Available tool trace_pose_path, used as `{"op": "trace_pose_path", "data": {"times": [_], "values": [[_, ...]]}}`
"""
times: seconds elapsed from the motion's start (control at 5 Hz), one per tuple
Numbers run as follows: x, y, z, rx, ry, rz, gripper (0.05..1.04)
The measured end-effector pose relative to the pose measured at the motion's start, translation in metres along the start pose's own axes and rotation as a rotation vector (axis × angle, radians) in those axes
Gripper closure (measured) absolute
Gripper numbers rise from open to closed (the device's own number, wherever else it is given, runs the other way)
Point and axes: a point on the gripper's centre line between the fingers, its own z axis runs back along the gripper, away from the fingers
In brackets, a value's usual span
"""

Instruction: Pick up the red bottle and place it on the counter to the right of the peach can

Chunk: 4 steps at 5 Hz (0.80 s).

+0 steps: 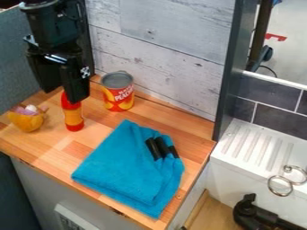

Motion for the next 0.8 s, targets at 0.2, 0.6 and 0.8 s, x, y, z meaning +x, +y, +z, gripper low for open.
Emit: {"op": "trace_pose_path", "data": {"times": [0.2,0.6,0.8], "values": [[-0.001,0.0,-0.007,-0.012,0.023,0.001,0.076],[0.024,0.036,0.005,0.036,-0.01,0.025,0.076],[0.034,0.055,0.005,0.088,0.027,0.033,0.076]]}}
